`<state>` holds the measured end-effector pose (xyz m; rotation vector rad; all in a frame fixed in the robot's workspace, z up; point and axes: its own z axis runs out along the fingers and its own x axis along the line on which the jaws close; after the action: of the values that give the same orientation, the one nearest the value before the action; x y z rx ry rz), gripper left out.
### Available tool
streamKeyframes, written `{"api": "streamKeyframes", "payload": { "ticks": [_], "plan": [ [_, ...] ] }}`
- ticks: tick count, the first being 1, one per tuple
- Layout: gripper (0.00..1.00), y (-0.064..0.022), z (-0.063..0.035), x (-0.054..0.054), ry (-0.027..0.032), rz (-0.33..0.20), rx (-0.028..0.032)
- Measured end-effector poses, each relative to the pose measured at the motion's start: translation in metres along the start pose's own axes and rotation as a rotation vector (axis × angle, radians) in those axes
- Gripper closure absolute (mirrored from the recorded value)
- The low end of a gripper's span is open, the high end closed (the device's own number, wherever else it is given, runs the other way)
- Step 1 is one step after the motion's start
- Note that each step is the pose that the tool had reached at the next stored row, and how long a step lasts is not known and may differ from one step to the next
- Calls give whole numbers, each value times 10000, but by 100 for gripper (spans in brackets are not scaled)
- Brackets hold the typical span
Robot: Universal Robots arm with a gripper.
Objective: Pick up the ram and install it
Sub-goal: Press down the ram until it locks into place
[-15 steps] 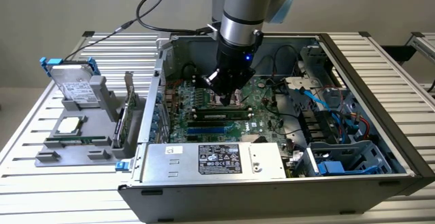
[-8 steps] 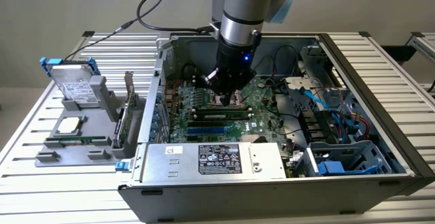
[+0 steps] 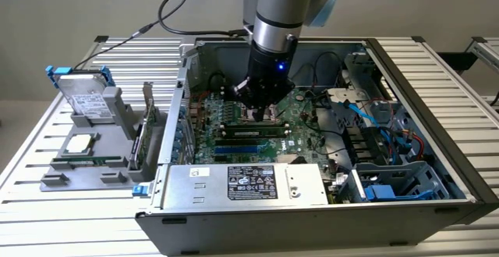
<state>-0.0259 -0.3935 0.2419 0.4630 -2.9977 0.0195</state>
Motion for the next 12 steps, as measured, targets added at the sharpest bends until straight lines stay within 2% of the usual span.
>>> {"api": "streamKeyframes", "payload": {
  "ticks": [6, 12],
  "plan": [
    [90, 0, 1, 0, 37, 660, 61],
    [90, 0, 0, 0, 88, 1289, 178]
  ]
}}
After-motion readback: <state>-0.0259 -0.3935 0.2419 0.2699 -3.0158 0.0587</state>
